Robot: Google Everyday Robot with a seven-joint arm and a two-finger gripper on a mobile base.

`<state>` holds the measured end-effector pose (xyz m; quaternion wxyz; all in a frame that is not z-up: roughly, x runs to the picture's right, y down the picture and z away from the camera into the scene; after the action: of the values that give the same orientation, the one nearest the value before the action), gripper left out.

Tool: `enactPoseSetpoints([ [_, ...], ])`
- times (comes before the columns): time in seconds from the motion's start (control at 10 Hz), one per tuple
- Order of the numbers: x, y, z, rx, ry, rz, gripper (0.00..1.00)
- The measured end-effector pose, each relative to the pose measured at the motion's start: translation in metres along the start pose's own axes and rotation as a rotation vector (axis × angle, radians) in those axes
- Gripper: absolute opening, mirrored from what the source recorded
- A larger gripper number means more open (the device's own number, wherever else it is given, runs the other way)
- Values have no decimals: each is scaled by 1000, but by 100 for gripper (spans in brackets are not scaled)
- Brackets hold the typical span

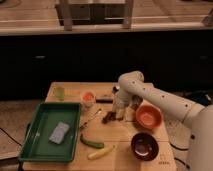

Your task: Place grapes in table surface

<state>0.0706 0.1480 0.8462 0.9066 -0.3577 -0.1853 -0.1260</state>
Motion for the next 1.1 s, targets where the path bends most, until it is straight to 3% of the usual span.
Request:
enactPoseSetpoints([
  [0.5,4,-6,19,-23,-9,-9,80],
  [0.8,9,-10,35,-46,-36,-6,80],
  [0.9,8,-11,40,-54,-45,-7,76],
  [1.1,9,-12,48,-72,-64,-6,57],
])
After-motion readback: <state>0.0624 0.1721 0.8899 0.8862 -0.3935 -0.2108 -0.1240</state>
